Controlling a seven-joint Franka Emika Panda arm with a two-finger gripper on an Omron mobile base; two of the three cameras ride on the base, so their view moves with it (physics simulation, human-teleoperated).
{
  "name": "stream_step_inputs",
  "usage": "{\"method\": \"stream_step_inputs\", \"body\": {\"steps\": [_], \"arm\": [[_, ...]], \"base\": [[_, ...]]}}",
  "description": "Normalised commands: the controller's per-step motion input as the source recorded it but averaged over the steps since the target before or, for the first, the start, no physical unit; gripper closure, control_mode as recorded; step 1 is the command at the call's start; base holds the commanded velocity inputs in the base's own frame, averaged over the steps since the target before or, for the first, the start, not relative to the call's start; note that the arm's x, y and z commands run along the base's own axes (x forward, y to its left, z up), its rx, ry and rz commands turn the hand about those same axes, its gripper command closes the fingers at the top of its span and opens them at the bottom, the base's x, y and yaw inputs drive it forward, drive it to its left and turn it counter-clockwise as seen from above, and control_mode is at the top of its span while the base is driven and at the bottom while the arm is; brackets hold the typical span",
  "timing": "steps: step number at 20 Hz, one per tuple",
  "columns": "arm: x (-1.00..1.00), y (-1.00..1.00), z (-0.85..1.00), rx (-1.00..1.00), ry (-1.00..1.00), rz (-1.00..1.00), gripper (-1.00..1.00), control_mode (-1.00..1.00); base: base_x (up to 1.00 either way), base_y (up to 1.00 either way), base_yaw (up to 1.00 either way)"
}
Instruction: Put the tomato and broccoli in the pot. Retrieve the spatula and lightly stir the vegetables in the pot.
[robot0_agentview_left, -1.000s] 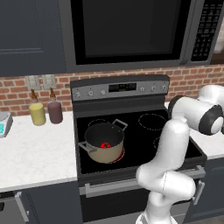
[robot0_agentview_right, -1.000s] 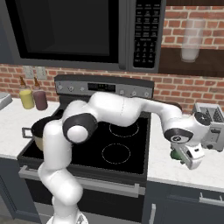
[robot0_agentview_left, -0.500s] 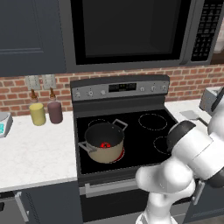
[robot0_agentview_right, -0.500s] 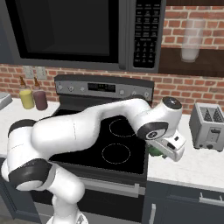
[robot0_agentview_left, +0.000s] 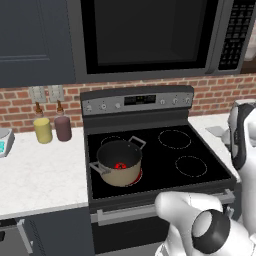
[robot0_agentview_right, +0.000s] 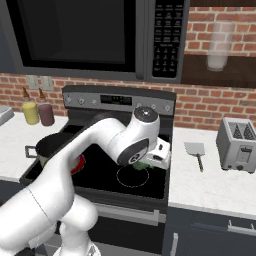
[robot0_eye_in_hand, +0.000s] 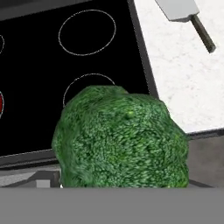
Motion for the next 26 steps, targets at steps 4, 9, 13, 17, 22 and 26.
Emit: {"method": "stream_step_inputs", "body": {"steps": [4, 9, 13, 17, 22, 26], "arm": [[0.02, 1.0, 0.39, 0.0, -0.19, 0.38, 1.0, -1.0], [0.15, 1.0, 0.58, 0.0, -0.06, 0.34, 1.0, -1.0], [0.38, 1.0, 0.77, 0.0, 0.0, 0.24, 1.0, -1.0], [0.51, 1.0, 0.36, -0.15, 0.0, 0.14, 1.0, -1.0], [0.34, 1.0, 0.01, -0.21, 0.01, 0.02, 1.0, -1.0], [0.16, 1.0, -0.56, -0.22, 0.05, 0.0, 1.0, -1.0]], "base": [[0.0, 0.0, 0.0], [0.0, 0.0, 0.0], [0.0, 0.0, 0.0], [0.0, 0.0, 0.0], [0.0, 0.0, 0.0], [0.0, 0.0, 0.0]]}}
